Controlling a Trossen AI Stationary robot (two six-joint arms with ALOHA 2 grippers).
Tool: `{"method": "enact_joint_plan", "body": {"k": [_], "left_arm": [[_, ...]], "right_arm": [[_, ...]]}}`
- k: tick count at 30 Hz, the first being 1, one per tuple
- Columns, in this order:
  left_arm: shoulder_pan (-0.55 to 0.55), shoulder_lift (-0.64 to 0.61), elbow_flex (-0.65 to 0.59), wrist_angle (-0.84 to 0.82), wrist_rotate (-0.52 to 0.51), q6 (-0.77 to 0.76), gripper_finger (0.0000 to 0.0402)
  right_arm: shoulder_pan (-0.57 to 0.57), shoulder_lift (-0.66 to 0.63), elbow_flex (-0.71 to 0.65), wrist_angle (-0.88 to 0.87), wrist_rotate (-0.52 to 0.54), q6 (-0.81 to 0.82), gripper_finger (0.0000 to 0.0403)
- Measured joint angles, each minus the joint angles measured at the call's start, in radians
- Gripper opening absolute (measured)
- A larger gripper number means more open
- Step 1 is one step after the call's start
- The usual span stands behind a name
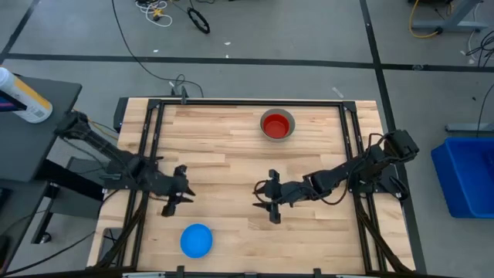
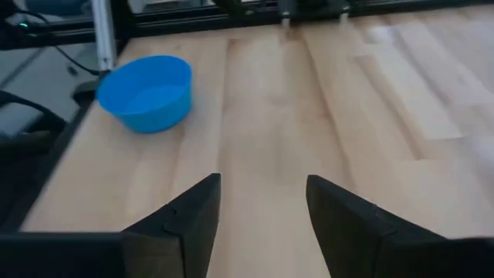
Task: Nest bowls inside each other
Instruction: Stack the blue bowl on the red bowl
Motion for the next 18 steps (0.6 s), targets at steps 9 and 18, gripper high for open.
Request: {"method": "enact_joint_plan", "body": {"k": [9,18], "left_arm": [[-0.219,0.137,0.071,-0.151,-0.114,-0.291,0.0160],[-0.297,0.286,0.070,-0.056,-0.087,-0.440,0.0190]], "right_arm": [[0.042,0.000,0.000,0.013,-0.012,0.061,0.0224],[0.075,0.000,0.000,0.012,-0.012,0.106,0.0226]]}}
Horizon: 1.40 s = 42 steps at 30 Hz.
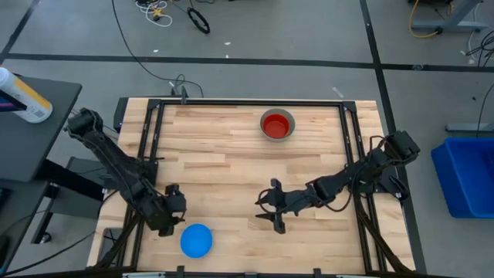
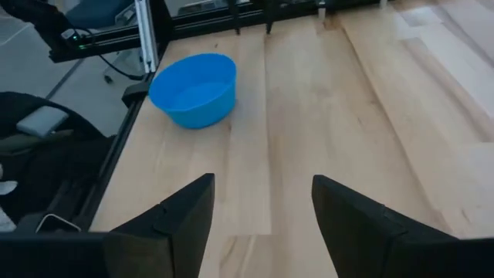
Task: Nest bowls inside each other
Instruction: Stack the blue bowl on the red bowl
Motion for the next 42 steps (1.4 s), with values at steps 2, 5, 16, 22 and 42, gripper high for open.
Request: {"method": "enact_joint_plan", "body": {"k": [2,5,16,22,42], "left_arm": [[-0.012,0.015,0.000,0.055,0.000,-0.008,0.0190],[-0.018,0.029,0.000,0.145,-0.002,-0.011,0.0190],[0.016,0.090,0.000,0.225,-0.007,-0.023,0.0190],[0.042,0.139,0.000,0.266,0.039,-0.023,0.0190],[0.102,0.246,0.000,0.272,0.098,-0.004,0.0107]], "right_arm": [[0.010,0.000,0.000,-0.001,0.001,0.006,0.0222],[0.030,0.000,0.000,0.000,0.001,0.006,0.0215],[0.069,0.000,0.000,0.000,0.003,0.006,0.0204],[0.075,0.001,0.001,0.000,0.008,0.013,0.0206],[0.078,0.001,0.001,-0.058,0.009,0.055,0.0199]]}}
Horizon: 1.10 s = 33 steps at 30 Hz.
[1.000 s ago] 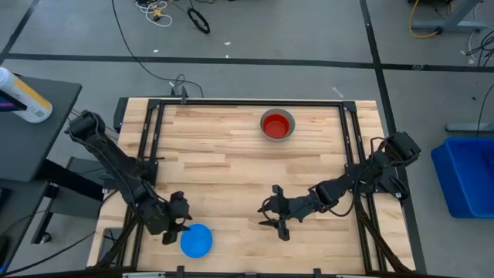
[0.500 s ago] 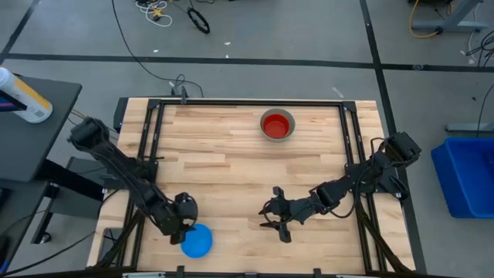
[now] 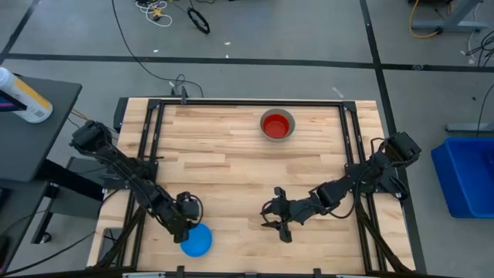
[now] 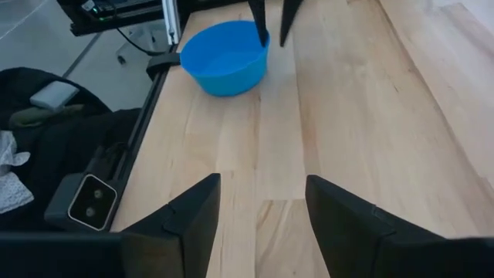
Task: Nest bowls inside each other
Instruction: Stack the blue bowl on the red bowl
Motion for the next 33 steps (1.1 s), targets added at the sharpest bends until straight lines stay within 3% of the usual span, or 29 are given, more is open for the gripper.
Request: {"method": "enact_joint_plan", "body": {"k": [4,9,14,21,25,33], "left_arm": [[0.000,0.000,0.000,0.007,-0.007,0.030,0.0017],[0.000,0.000,0.000,0.006,-0.026,0.037,0.0008],[0.000,0.000,0.000,0.007,-0.074,0.058,0.0006],[0.024,0.000,0.000,0.007,-0.081,0.076,0.0006],[0.040,0.000,0.000,0.011,-0.081,0.088,0.0006],[0.051,0.000,0.000,0.026,-0.090,0.105,0.0006]], "right_arm": [[0.000,0.000,0.000,-0.019,0.001,0.021,0.0191],[0.008,0.001,0.000,0.037,0.029,-0.026,0.0156],[0.054,-0.005,0.000,0.188,0.067,-0.277,0.0020],[0.096,-0.120,-0.033,0.127,0.358,-0.435,0.0003],[0.111,-0.285,-0.187,0.240,0.365,-0.504,0.0002],[0.116,-0.649,-0.724,0.777,0.211,-0.580,0.0001]]}}
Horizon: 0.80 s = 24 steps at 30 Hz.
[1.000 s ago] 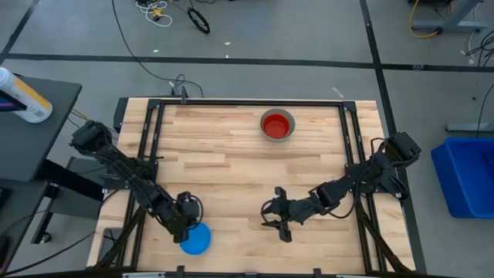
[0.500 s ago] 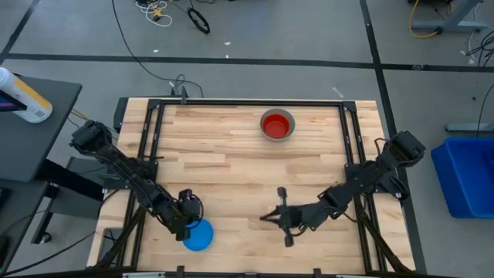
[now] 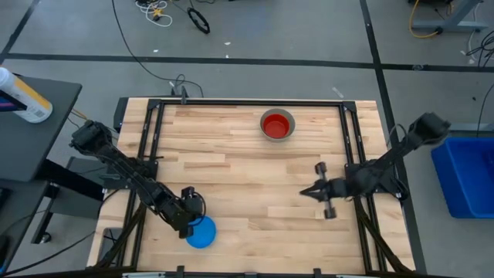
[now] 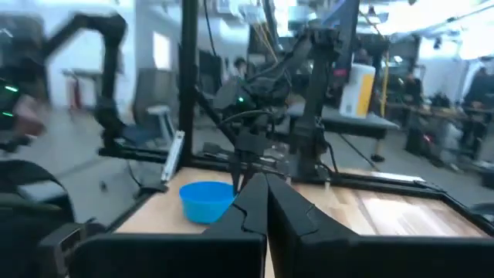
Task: Nest bowls inside each other
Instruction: Stack the blue bowl on the red bowl
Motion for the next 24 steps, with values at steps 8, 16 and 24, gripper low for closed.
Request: {"method": "enact_joint_plan", "body": {"k": [8,16,24], "left_arm": [[0.011,0.000,0.000,0.025,-0.012,-0.018,0.0006],[0.054,0.000,-0.001,0.033,-0.010,-0.003,0.0006],[0.063,0.000,-0.001,0.033,-0.015,-0.009,0.0006]], "right_arm": [[-0.024,-0.194,-0.116,-0.202,0.060,-0.020,0.0001],[-0.143,-0.364,-0.116,-0.392,-0.006,-0.095,0.0000],[-0.222,-0.701,-0.116,-0.639,-0.134,-0.153,0.0000]]}}
